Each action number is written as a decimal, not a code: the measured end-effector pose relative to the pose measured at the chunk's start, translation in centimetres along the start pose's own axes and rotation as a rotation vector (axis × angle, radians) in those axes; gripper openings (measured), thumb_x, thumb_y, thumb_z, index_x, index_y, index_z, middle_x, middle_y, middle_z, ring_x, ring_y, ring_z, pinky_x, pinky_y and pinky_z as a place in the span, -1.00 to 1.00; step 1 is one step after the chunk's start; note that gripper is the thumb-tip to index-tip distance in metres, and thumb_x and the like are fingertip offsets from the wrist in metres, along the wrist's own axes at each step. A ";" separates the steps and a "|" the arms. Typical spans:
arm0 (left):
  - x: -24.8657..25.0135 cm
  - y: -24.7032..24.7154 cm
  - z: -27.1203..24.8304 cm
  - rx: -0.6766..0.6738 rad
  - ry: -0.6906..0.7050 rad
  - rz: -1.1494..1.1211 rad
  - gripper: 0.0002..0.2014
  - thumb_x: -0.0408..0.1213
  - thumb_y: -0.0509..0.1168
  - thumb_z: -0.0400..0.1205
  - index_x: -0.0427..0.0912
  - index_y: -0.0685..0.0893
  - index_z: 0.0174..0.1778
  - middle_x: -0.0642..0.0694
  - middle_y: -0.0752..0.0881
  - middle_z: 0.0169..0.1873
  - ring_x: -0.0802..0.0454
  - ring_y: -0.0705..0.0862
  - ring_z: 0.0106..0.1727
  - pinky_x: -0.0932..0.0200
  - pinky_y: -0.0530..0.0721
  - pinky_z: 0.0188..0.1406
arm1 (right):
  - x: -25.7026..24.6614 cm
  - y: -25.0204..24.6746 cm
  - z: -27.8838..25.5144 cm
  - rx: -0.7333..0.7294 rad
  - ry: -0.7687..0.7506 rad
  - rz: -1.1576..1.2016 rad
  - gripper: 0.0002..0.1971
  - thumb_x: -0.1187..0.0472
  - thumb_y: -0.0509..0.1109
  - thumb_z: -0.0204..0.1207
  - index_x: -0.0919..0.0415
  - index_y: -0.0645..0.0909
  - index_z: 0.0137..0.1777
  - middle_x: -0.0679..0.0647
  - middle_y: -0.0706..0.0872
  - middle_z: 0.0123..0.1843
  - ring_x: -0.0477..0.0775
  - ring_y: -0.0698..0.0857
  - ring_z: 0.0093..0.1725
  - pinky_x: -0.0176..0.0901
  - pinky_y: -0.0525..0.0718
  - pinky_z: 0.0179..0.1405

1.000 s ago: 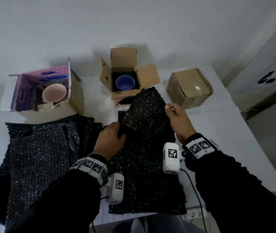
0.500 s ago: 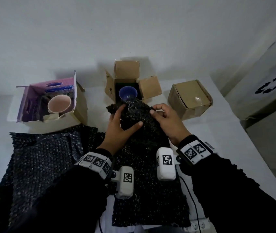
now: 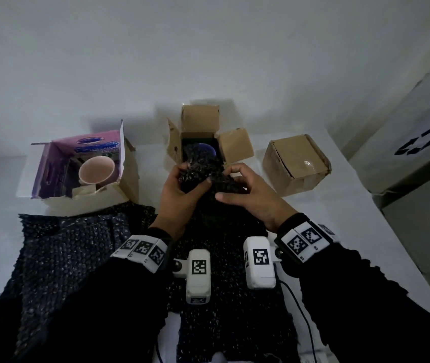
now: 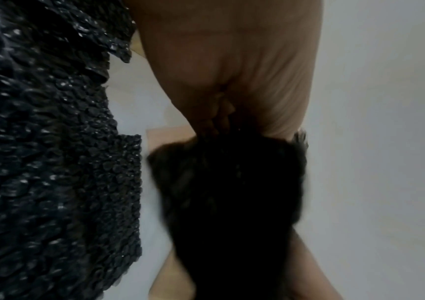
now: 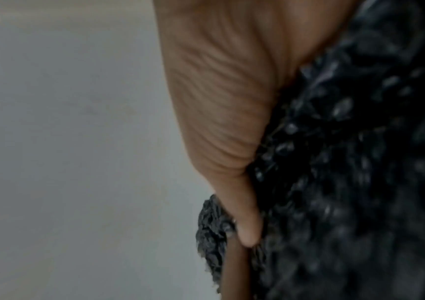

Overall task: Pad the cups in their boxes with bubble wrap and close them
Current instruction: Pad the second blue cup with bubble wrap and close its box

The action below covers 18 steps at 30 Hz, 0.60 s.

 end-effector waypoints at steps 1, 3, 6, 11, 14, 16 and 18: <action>0.2 0.3 0.3 -0.012 -0.033 -0.016 -0.71 -0.33 0.52 0.48 -0.14 0.64 0.08 -0.20 0.80 0.03 -0.15 0.78 0.09 -0.09 0.75 0.09 | -0.8 -0.4 0.2 0.054 -0.040 -0.029 -0.68 0.34 0.58 0.40 0.05 0.65 0.09 0.06 0.77 0.05 -0.10 0.74 -0.01 -0.22 0.70 0.02; 0.4 1.2 0.7 -0.052 -0.124 0.019 -0.80 -0.33 0.46 0.56 -0.14 0.71 0.09 -0.20 0.81 -0.03 -0.12 0.80 -0.05 0.01 0.78 -0.03 | -2.5 -1.6 0.5 0.193 -0.124 0.013 -0.74 0.41 0.54 0.41 0.03 0.72 -0.02 -0.04 0.79 -0.04 -0.16 0.74 -0.03 -0.25 0.67 0.03; 0.4 2.5 0.8 -0.140 -0.237 0.140 -0.89 -0.22 0.36 0.64 -0.06 0.76 0.04 -0.12 0.81 -0.12 -0.01 0.76 -0.16 0.08 0.73 -0.09 | -4.2 -2.2 1.3 0.280 -0.196 0.037 -0.76 0.41 0.44 0.48 0.03 0.73 -0.05 0.01 0.78 0.08 -0.05 0.71 0.14 -0.10 0.65 0.18; 2.5 3.4 3.0 -0.259 -0.207 0.197 -0.83 -0.30 0.27 0.69 -0.13 0.76 0.09 -0.16 0.80 0.02 -0.02 0.74 0.06 -0.08 0.64 0.27 | -6.0 -0.7 3.0 0.119 -0.203 0.001 -0.72 0.40 0.45 0.48 0.14 0.58 0.14 0.24 0.64 0.26 0.25 0.66 0.25 0.13 0.71 0.21; 3.2 3.2 5.0 -0.283 -0.176 0.251 -0.84 -0.29 0.30 0.67 -0.10 0.74 0.11 -0.13 0.80 0.03 -0.01 0.75 0.09 -0.06 0.64 0.26 | -8.1 -2.4 4.6 0.197 -0.305 -0.133 -0.74 0.44 0.43 0.46 0.14 0.61 0.07 0.12 0.71 0.13 0.06 0.69 0.13 0.13 0.70 0.22; 3.8 2.1 6.7 -0.198 -0.073 0.406 -0.87 -0.25 0.36 0.64 -0.06 0.73 0.07 -0.05 0.82 -0.05 0.04 0.78 0.02 0.08 0.70 0.13 | -8.5 -4.6 5.9 0.322 -0.332 -0.169 -0.71 0.43 0.41 0.44 0.04 0.60 0.05 -0.04 0.72 0.06 -0.06 0.69 0.08 0.07 0.71 0.19; 3.9 1.3 7.9 -0.150 0.053 0.703 -0.82 -0.26 0.34 0.65 -0.08 0.70 0.16 -0.04 0.80 -0.01 0.05 0.76 0.02 0.30 0.73 -0.02 | -8.7 -6.6 7.2 0.438 -0.345 -0.245 -0.67 0.42 0.39 0.44 0.01 0.56 0.10 -0.14 0.69 0.04 -0.12 0.67 0.08 -0.16 0.69 0.14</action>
Point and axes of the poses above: each hand's wrist, its own z-axis towards the middle knuckle, its own y-axis out of the palm, x = y × z, the point moved 10 cm from there along z, towards the middle knuckle
